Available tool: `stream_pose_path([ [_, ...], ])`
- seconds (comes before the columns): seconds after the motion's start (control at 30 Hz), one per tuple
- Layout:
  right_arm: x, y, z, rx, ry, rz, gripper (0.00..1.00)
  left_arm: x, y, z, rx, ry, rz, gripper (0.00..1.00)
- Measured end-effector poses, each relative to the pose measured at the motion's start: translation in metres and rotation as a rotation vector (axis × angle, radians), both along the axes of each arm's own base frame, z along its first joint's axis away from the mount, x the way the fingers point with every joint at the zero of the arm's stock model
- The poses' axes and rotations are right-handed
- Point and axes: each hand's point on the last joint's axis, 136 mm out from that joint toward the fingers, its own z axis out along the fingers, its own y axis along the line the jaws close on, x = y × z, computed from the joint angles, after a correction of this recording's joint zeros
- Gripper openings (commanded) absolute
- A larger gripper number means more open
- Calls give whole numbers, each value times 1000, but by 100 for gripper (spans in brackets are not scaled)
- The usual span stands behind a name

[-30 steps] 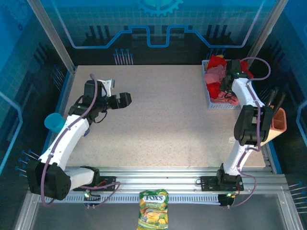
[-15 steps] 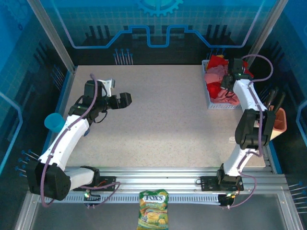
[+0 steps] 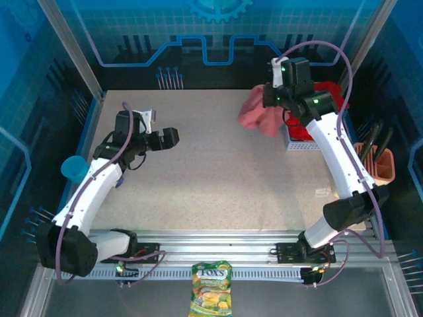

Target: Fold and stack the t-shirts

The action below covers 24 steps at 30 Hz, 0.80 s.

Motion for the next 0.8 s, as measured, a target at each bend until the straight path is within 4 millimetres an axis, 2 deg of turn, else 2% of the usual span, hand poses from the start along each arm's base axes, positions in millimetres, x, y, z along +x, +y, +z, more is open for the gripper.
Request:
stream_pose_path([
  [0.1, -17, 30, 2, 47, 31, 123, 0, 1, 2, -2, -3, 13, 11, 99],
  [0.17, -24, 41, -7, 58, 79, 170, 0, 1, 4, -2, -2, 15, 16, 99],
  [0.23, -29, 51, -27, 68, 144, 214, 3, 1, 5, -1, -3, 15, 17, 99],
  [0.33, -40, 66, -69, 71, 274, 277, 20, 0, 5, -3, -2, 22, 18, 99],
  [0.37, -47, 72, -84, 69, 324, 306, 21, -1, 5, -3, -2, 26, 18, 98],
  [0.4, -56, 79, -102, 71, 383, 338, 24, -1, 5, -4, -4, 31, 20, 98],
  [0.47, -76, 93, -134, 76, 495, 402, 39, -2, 5, -5, -12, 38, 27, 98],
  [0.53, -99, 102, -165, 72, 603, 448, 45, -3, 5, -6, -22, 49, 37, 97],
  [0.6, -116, 100, -188, 50, 680, 451, 63, -4, 4, -7, -44, 69, 47, 95],
  [0.67, -127, 93, -205, 30, 734, 428, 81, -5, 0, -12, -71, 90, 51, 94],
  [0.73, -131, 84, -212, 6, 745, 400, 99, -8, -8, -25, -100, 132, 52, 92],
  [0.8, -132, 76, -210, -10, 726, 362, 100, -14, -16, -45, -119, 198, 51, 91],
])
